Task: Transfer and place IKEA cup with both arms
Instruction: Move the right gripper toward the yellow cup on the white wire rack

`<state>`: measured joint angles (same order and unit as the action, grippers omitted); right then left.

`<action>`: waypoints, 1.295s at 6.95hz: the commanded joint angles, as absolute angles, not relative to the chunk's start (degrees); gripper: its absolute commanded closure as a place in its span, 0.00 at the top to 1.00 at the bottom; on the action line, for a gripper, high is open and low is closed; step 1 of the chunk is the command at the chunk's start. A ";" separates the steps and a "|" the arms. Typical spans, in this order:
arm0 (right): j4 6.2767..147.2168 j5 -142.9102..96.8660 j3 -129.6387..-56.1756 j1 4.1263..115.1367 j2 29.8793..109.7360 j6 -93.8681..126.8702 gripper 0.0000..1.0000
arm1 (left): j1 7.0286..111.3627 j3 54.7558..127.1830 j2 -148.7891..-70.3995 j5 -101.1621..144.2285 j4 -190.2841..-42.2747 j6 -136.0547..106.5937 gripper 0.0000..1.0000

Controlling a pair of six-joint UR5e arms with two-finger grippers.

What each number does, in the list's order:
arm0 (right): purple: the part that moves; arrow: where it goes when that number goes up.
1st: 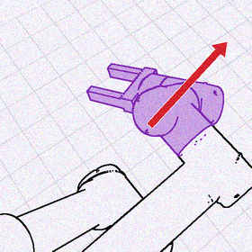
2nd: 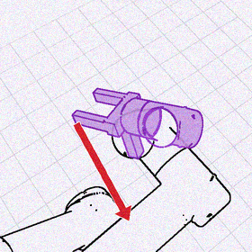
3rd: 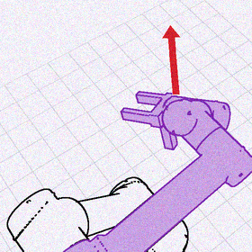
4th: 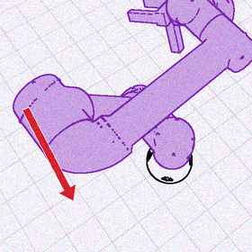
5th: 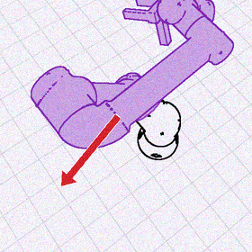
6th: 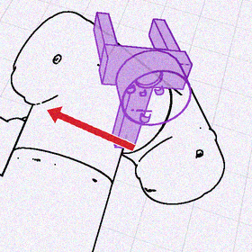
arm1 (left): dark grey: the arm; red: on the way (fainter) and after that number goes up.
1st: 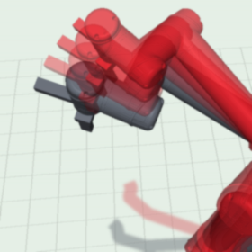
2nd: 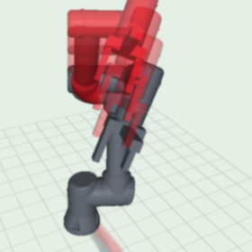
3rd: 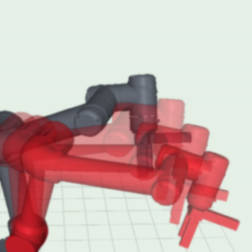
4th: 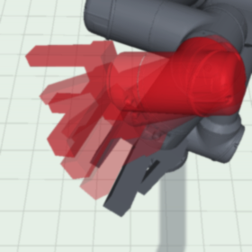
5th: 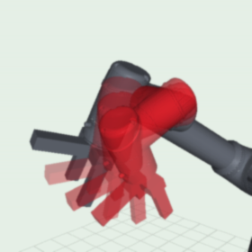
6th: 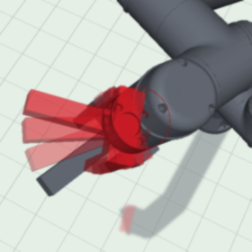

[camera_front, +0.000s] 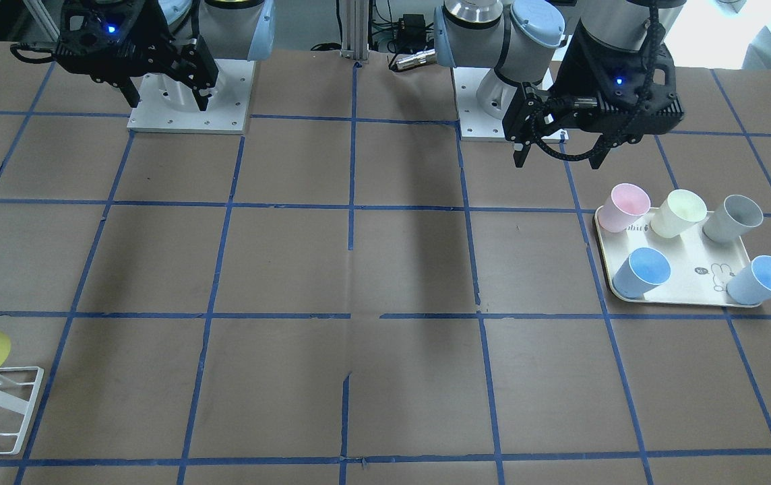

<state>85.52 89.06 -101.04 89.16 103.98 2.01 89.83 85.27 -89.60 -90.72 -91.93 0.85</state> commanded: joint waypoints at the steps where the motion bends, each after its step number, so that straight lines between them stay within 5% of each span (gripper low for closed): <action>1: 85.60 89.47 -100.99 88.51 103.63 1.76 1.00 | 89.82 85.52 -89.56 -90.27 -91.85 0.62 1.00; 9: 104.83 89.39 -99.59 63.65 91.17 -32.04 1.00 | 89.74 84.72 -91.14 -90.09 -92.55 0.62 1.00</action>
<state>101.02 89.44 -100.18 66.18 94.50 -27.24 89.76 84.62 -90.62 -90.10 -92.86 0.67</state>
